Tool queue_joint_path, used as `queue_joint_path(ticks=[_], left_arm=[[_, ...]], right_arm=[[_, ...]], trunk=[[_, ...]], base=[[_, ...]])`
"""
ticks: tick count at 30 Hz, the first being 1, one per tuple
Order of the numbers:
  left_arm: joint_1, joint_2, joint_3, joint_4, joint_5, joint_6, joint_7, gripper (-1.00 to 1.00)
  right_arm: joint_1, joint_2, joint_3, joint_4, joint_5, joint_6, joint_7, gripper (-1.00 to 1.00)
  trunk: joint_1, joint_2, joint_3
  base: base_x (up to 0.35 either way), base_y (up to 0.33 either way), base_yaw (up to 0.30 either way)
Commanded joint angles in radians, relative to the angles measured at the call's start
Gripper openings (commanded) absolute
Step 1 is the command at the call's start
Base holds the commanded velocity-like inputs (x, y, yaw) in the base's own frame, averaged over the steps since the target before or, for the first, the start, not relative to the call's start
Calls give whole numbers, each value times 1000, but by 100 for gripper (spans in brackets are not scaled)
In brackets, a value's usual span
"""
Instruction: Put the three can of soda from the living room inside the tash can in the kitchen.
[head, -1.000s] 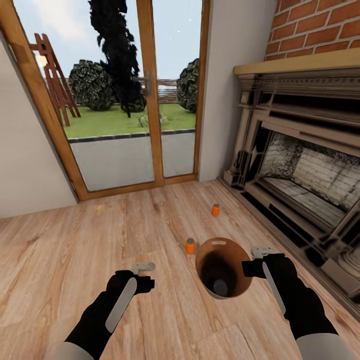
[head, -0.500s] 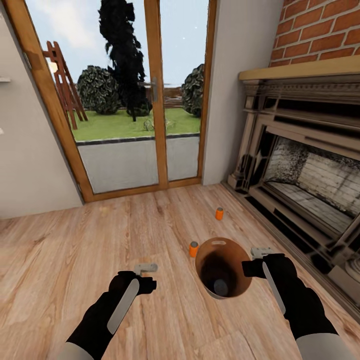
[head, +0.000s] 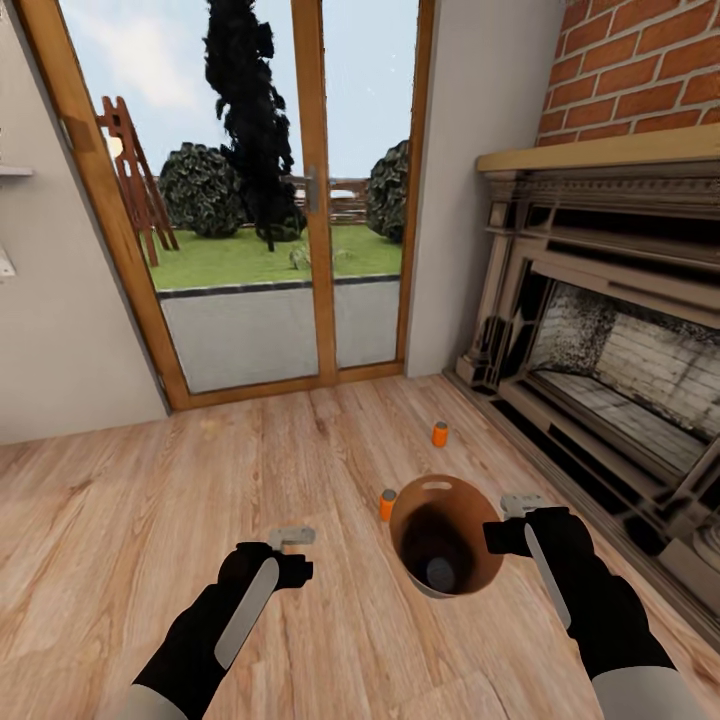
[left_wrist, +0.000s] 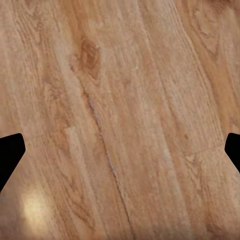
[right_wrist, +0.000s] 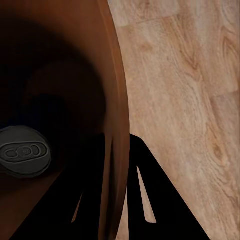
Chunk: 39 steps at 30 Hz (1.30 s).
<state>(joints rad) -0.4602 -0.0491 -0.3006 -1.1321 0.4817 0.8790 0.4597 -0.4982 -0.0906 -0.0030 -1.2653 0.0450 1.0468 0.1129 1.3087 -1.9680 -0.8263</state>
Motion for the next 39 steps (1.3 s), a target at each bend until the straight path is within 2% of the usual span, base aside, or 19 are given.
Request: queue_joint_path(ticks=[1, 28, 39], left_arm=[[0, 0, 0, 0, 0, 0, 0, 100], [0, -1, 0, 0, 0, -2, -1, 100], [0, -2, -3, 0, 0, -2, -1, 100]], right_arm=[[0, 0, 0, 0, -16, 0, 5, -100], [0, -1, 0, 0, -16, 0, 5, -100], [0, 0, 0, -2, -15, 0, 5, -100]], trunk=[[0, 0, 2], [0, 0, 45], [0, 0, 49]], base=[[0, 0, 1], [0, 0, 0], [0, 0, 0]])
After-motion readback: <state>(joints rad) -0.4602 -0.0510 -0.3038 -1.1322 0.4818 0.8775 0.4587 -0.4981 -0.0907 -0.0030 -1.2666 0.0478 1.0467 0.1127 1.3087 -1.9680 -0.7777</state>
